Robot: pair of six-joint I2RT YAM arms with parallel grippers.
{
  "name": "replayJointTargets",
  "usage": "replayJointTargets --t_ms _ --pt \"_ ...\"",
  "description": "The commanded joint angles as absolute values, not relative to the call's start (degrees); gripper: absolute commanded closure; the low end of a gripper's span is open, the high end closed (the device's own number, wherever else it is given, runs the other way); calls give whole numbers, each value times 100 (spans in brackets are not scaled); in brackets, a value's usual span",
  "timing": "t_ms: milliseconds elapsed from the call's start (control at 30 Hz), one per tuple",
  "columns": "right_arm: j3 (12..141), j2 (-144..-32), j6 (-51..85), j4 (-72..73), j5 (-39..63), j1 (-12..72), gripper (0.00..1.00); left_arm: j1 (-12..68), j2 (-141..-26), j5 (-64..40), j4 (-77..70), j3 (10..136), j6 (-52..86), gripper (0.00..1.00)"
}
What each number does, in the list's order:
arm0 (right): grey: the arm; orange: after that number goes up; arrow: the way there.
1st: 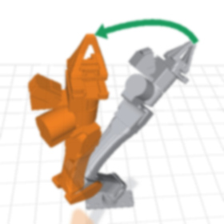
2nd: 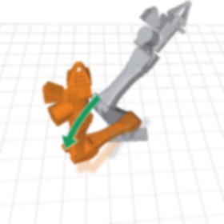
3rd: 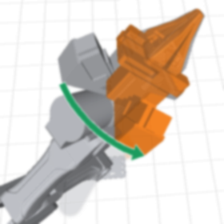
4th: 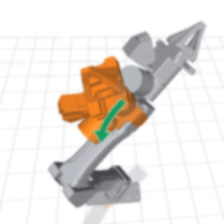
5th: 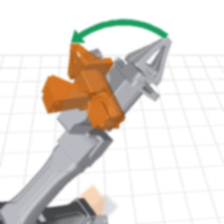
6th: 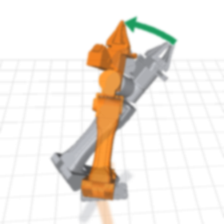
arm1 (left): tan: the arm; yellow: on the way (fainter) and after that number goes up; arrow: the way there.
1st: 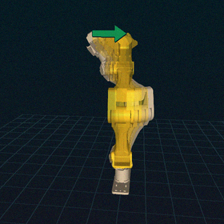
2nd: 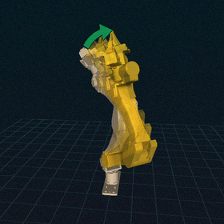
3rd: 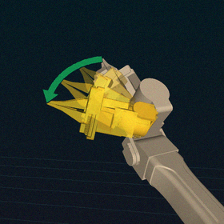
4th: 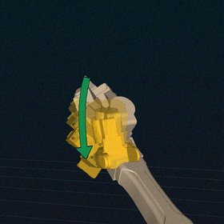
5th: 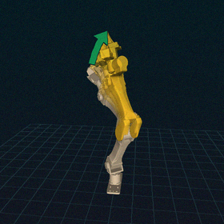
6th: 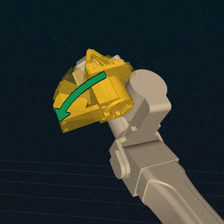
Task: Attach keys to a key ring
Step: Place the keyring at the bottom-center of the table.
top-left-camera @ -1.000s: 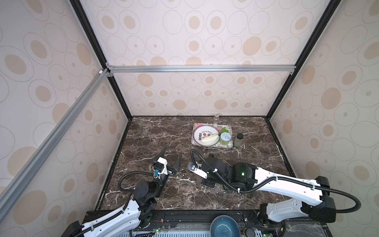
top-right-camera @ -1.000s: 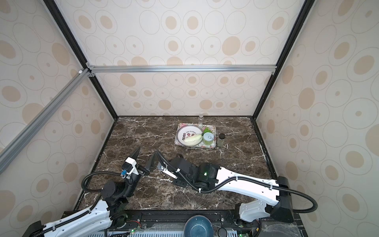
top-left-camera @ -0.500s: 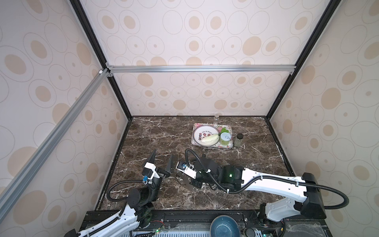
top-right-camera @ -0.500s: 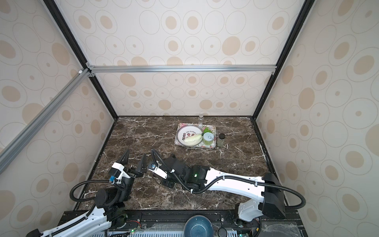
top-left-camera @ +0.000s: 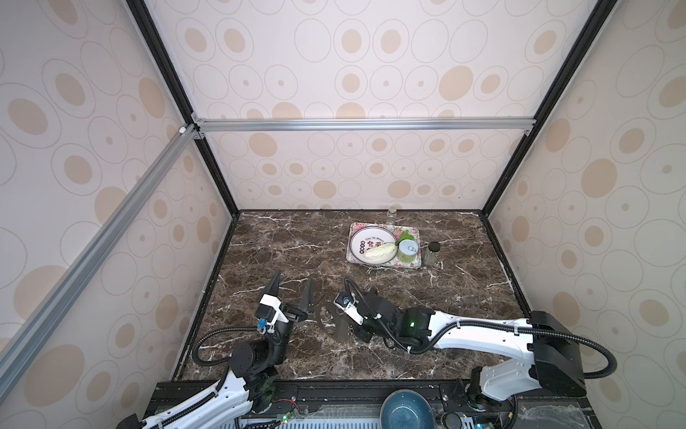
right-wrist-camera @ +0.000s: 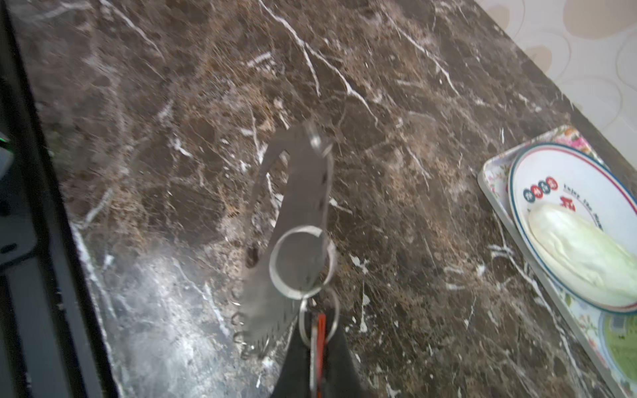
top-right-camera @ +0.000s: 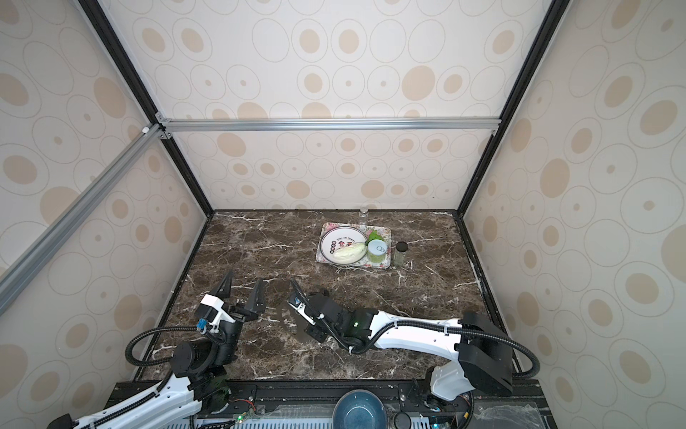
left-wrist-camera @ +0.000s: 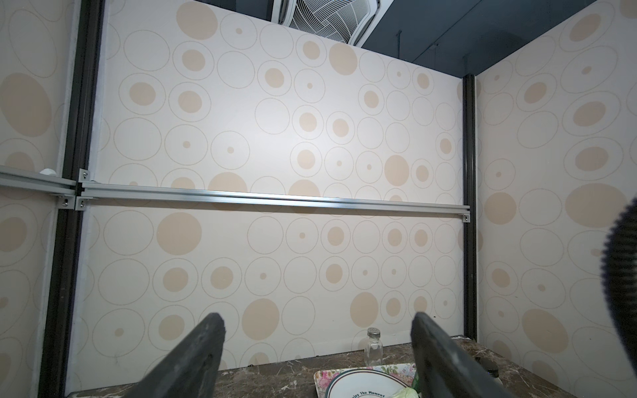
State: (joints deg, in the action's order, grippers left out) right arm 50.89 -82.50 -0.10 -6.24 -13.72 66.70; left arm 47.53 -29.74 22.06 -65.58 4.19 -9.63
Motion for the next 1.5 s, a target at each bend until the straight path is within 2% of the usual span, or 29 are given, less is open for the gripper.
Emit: replayJointTargets --t_ms 0,233,433,967,1233,1467 --pt "4784 -8098 390 -540 -1668 6614 100 4694 -2996 2241 -6785 439 -870 16" --pt "4067 -7972 994 -668 -1863 6616 100 4693 -3055 2250 -6829 431 -861 15" --pt "3889 -8227 1356 -656 -1574 6660 100 4692 -3118 2233 -6872 431 -844 15" --pt "4575 -9250 1425 -379 -1286 7011 100 4684 -3062 2241 -6873 414 -837 14" --pt "4868 -9484 2324 -184 -856 7039 100 4675 -3058 2232 -6873 409 -835 14" --pt "4828 -9589 2462 -259 -1068 7067 100 4674 -3025 2232 -6864 399 -835 14"
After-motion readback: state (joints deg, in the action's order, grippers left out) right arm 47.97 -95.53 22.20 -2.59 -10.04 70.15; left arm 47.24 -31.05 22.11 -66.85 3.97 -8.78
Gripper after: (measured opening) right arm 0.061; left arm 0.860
